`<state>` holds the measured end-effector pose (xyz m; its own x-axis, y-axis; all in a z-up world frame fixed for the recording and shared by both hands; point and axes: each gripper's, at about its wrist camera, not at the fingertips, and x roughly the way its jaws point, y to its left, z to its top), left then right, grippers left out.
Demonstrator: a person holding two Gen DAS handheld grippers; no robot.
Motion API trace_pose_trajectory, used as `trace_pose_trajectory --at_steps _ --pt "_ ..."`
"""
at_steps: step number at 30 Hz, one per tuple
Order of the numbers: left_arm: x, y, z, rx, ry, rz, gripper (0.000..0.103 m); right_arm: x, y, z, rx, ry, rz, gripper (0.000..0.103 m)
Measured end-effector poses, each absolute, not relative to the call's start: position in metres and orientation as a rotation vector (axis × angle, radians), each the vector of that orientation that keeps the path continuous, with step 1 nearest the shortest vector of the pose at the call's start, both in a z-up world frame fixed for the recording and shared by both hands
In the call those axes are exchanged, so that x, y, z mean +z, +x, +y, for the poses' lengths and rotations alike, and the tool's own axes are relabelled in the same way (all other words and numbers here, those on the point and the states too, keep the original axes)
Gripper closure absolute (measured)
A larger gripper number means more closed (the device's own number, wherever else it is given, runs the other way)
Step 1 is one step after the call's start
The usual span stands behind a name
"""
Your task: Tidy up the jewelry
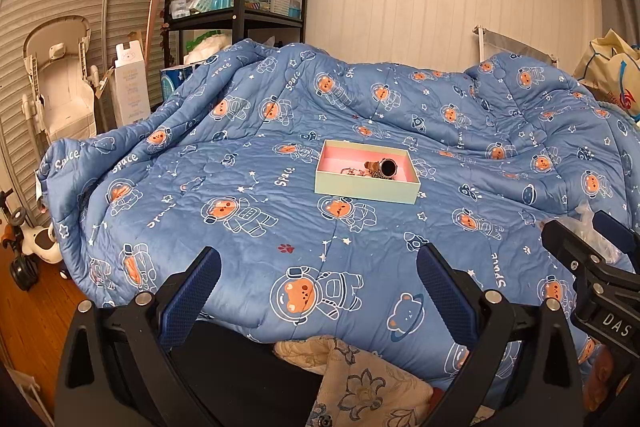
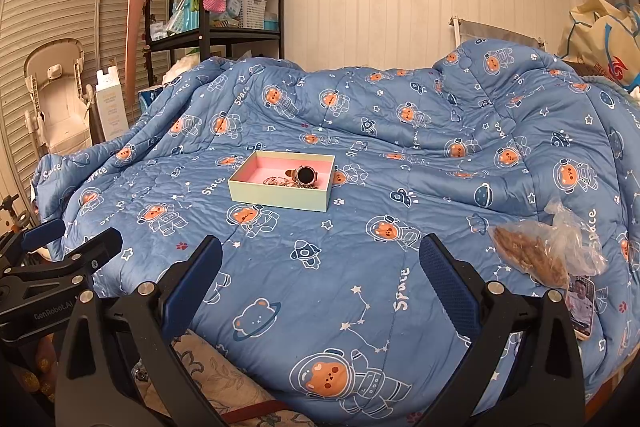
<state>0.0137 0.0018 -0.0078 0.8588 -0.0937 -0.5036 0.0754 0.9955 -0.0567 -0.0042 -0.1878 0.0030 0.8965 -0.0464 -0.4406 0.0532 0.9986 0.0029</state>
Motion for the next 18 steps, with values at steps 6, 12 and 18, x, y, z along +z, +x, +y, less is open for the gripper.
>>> trace_pose_trajectory --at_steps 6,12,18 --pt "-0.0080 0.0138 0.0026 -0.090 -0.034 0.530 0.007 0.0029 -0.0036 -0.1878 -0.051 0.014 0.455 0.006" --pt "-0.0072 0.0123 0.0022 -0.090 -0.033 0.528 0.007 0.0029 -0.0035 -0.1879 -0.050 0.014 0.455 0.006" --pt "-0.0052 0.0090 -0.0008 -0.083 -0.031 0.525 0.007 0.0035 -0.0036 -0.1884 -0.047 0.011 0.451 0.006"
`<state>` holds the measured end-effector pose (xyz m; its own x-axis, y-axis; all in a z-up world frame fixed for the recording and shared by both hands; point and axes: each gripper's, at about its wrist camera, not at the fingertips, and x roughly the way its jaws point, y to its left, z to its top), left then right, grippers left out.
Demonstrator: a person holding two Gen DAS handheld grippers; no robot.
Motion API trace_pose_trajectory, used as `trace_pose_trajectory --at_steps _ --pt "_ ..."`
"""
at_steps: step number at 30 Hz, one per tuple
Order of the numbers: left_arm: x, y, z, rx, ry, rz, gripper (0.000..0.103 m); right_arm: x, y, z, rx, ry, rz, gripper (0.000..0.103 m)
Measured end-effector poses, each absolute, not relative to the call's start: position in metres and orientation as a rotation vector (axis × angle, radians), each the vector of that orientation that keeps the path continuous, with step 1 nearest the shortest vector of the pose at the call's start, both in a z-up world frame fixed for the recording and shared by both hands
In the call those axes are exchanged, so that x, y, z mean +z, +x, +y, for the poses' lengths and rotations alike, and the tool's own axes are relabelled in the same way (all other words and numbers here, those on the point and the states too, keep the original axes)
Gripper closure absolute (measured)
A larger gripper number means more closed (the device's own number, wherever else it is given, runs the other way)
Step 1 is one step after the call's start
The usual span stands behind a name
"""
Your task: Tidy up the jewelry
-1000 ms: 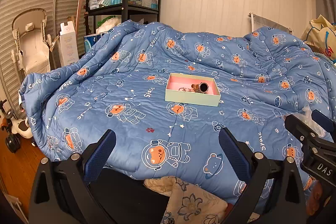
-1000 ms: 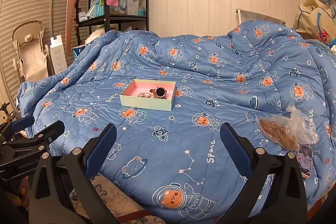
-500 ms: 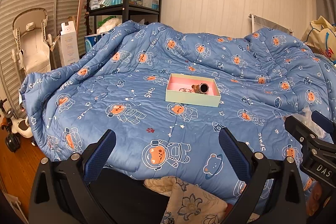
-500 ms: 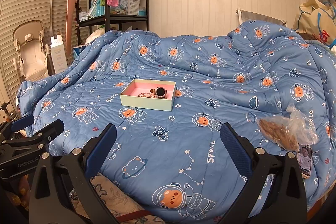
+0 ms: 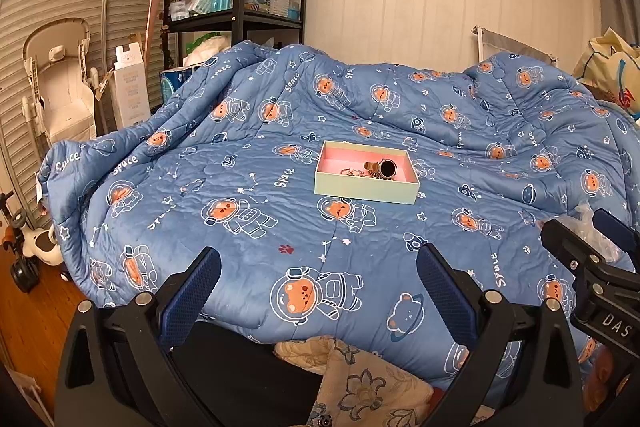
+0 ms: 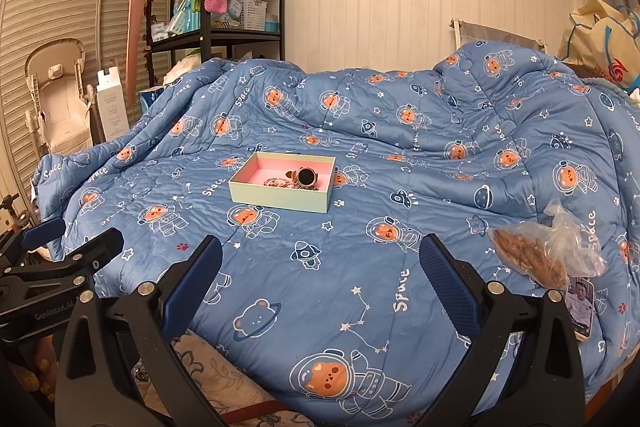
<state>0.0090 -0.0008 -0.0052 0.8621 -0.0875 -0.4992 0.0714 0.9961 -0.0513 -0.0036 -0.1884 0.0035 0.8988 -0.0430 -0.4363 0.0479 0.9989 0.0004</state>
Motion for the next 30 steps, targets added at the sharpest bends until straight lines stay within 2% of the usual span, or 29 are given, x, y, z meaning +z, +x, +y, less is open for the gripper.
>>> trace_pose_trajectory --at_steps 30 --pt "-0.0069 0.0079 -0.0046 -0.066 -0.042 0.526 0.007 0.0052 -0.0037 -0.1899 -0.036 0.000 0.448 0.006"
